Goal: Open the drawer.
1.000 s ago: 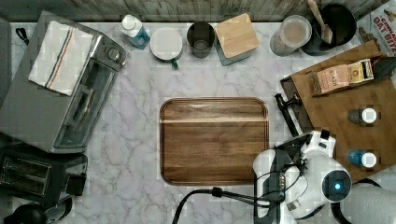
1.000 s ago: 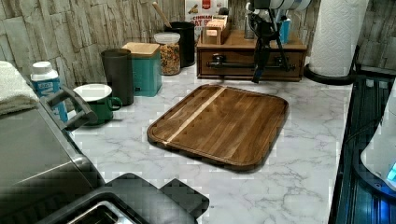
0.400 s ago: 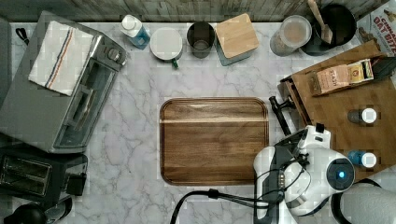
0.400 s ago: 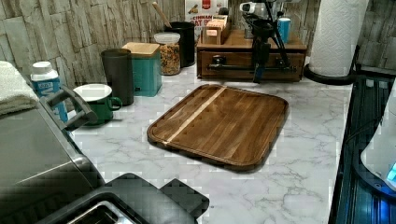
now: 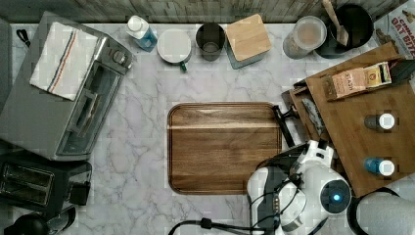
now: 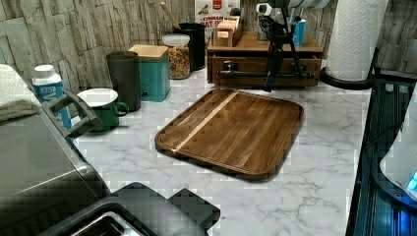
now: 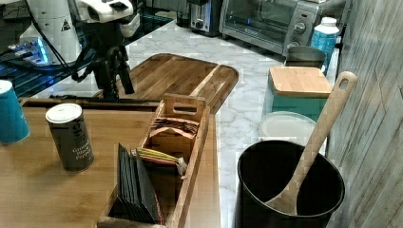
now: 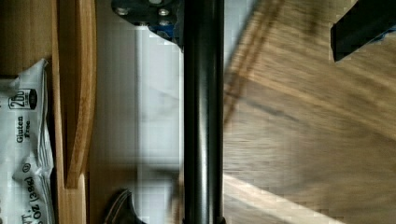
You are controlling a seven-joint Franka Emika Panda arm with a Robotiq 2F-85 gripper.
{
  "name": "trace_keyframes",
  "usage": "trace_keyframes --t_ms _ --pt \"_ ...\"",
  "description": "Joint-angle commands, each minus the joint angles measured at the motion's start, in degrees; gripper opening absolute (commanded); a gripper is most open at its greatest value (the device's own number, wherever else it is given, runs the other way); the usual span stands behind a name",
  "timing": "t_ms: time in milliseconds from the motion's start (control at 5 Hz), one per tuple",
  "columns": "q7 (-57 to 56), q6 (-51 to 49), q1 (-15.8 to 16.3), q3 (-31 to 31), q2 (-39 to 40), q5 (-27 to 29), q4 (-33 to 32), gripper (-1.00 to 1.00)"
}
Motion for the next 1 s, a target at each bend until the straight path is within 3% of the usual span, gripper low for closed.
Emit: trace_keyframes --t_ms 200,600,1000 --pt "8.62 -2.52 8.49 8.82 -12.41 -5.90 -14.76 1.00" --pt "19.15 -4.87 8.21 14.62 -19.01 -8.52 -19.11 1.00" --pt "23.23 -6.16 10.41 16.55 -21.36 -5.41 -19.54 1.00"
